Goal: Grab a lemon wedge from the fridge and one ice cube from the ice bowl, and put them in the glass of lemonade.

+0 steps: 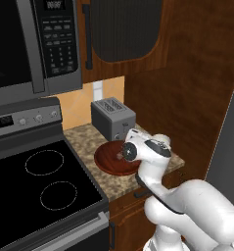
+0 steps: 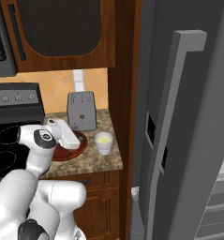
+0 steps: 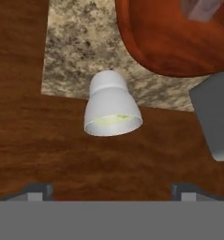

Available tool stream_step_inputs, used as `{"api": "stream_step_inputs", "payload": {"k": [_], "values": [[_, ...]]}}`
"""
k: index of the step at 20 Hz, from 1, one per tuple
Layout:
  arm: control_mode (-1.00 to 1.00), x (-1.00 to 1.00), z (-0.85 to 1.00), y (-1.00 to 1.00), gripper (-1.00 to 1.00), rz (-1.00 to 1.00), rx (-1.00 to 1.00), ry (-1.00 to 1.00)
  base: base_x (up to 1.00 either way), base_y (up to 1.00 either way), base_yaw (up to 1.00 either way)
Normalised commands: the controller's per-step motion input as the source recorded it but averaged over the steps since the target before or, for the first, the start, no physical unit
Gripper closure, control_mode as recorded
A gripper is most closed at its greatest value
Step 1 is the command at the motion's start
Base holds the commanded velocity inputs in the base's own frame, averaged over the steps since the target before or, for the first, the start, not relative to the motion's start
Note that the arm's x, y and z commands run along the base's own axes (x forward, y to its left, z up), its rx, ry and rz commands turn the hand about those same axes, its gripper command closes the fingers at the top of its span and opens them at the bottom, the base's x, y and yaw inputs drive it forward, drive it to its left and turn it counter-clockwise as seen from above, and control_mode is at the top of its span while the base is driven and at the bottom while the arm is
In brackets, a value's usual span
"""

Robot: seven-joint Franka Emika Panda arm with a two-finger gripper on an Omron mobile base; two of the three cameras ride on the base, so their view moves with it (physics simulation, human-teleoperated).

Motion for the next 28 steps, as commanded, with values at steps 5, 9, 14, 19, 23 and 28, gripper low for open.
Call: {"api": "stream_step_inputs", "payload": {"k": [5, 9, 14, 19, 23, 28], "values": [[-1.00, -0.09, 0.00, 0.53, -1.00, -0.09, 0.46, 0.00, 0.00, 0.00, 0.00], [-1.00, 0.00, 0.00, 0.63, -1.00, -0.20, 0.38, -0.12, 0.00, 0.00, 0.00], [-1.00, 0.00, 0.00, 0.49, -1.00, -0.36, 0.35, -0.18, 0.00, 0.00, 0.00], [-1.00, -0.02, -0.06, 0.35, -1.00, -0.39, 0.20, -0.19, 0.00, 0.00, 0.00], [-1.00, -0.05, 0.01, 0.08, -1.00, -0.40, 0.18, -0.20, 0.00, 0.00, 0.00], [-1.00, -0.13, 0.22, -0.18, -1.00, -0.32, 0.48, -0.18, 0.00, 0.00, 0.00]]}}
